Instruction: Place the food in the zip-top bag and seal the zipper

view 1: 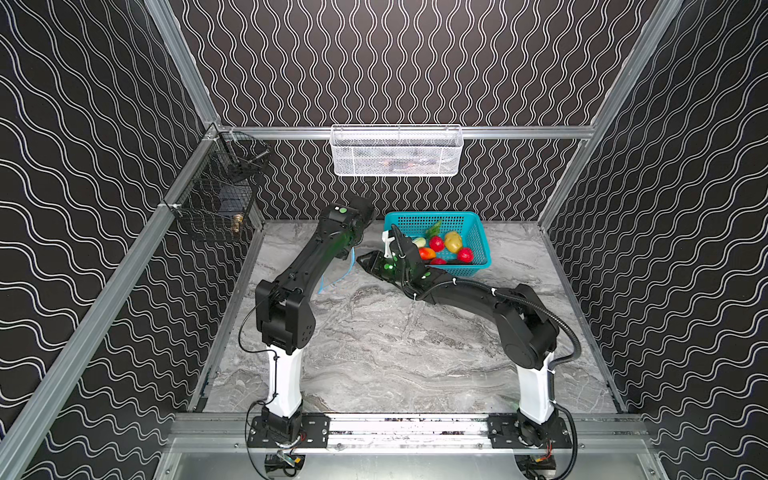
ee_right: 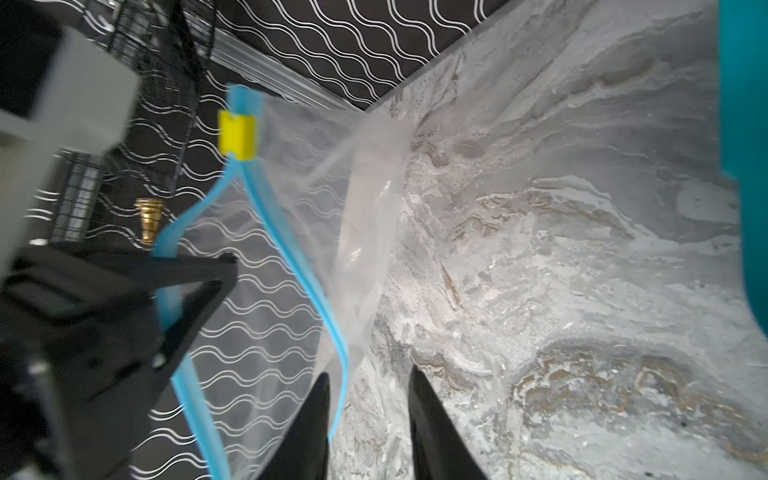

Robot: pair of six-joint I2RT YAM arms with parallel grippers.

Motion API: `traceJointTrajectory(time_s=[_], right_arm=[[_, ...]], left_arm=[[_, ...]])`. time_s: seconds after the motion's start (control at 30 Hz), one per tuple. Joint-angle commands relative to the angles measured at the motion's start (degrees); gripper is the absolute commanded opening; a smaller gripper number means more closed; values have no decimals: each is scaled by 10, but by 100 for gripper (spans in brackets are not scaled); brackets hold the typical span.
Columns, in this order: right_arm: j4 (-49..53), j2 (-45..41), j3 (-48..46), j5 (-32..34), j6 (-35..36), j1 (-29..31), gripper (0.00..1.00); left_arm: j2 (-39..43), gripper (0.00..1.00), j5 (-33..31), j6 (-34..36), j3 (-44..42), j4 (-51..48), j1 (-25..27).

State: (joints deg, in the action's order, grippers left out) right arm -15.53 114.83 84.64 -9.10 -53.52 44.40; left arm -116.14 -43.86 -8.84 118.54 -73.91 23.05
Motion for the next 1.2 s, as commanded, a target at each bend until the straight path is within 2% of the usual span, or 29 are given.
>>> traceJointTrajectory(time_s=[0.0,0.17,0.27,0.4,0.67,0.87,1.17], right_arm=[[-16,-30,-8,3,9,-4,36],[29,-80,-34,23,35,-30,40],[91,-96,-31,46,50,-55,43],[171,-103,-12,76,80,-86,50],[266,-89,24,111,134,-141,66],[328,-65,69,143,168,-169,99],[432,15,172,208,177,-189,99]], left_arm=[[-2,0,-4,-14,2,-10,0],[-3,0,8,-13,3,-13,0],[-2,0,13,-13,4,-15,2],[4,0,19,-12,-2,-13,5],[29,0,29,-10,-32,2,9],[34,0,28,-9,-40,2,19],[36,0,24,-9,-44,2,39]])
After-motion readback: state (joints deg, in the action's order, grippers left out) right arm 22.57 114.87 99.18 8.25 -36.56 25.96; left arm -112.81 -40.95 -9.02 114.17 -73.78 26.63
